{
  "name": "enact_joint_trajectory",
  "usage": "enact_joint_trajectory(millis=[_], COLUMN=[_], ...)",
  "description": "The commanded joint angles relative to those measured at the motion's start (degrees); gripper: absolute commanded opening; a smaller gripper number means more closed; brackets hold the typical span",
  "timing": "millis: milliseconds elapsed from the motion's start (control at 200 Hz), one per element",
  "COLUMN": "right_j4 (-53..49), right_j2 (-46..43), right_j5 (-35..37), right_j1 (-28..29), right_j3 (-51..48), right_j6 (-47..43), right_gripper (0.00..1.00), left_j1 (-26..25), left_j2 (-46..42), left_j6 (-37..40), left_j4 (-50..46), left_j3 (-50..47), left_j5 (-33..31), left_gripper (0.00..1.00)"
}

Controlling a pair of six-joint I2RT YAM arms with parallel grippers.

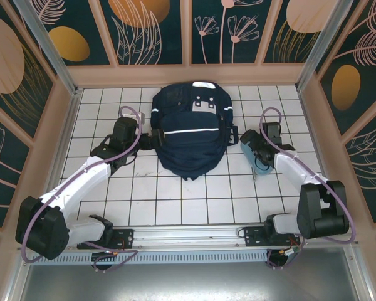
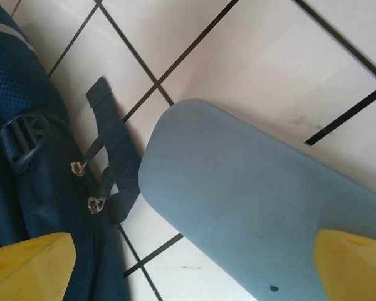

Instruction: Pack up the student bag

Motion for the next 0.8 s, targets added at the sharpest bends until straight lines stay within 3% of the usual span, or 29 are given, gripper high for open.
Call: enact_joint_trajectory(millis=[0, 120, 270, 380, 616, 796], right_j4=[-6.19, -7.84, -6.03, -6.57, -6.94, -4.42], right_j2=[0.44, 4.03, 6.99, 6.88, -2.57, -8.49], right_j5=[3.80, 5.16, 0.28, 0.24, -9.66, -22.43], right_j1=[-0.08, -2.62, -6.98, -6.64, -6.01, -5.62], right_j3=[3.92, 4.76, 2.74, 1.15, -5.82, -10.56], right_j6=[-9.19, -12.41, -14.36, -14.42, -11.07, -9.25], right_gripper=[0.99, 0.99, 0.99, 0.99, 0.99, 0.99], left_j1=[0.03, 0.03, 0.03, 0.03, 0.03, 0.03], left_j2=[-0.87, -0.87, -1.04, -1.41, -1.44, -0.87], left_j6=[-0.57, -0.57, -0.49, -0.03, 1.27, 0.84], left_j4=[-0.26, -0.08, 0.01, -0.06, -1.71, -1.07], left_j3=[-0.42, -0.83, -1.22, -1.68, -2.32, -2.23], left_j5=[1.16, 1.91, 2.03, 1.81, -0.04, 0.89], left_gripper=[0.98, 0.98, 0.99, 0.98, 0.99, 0.98])
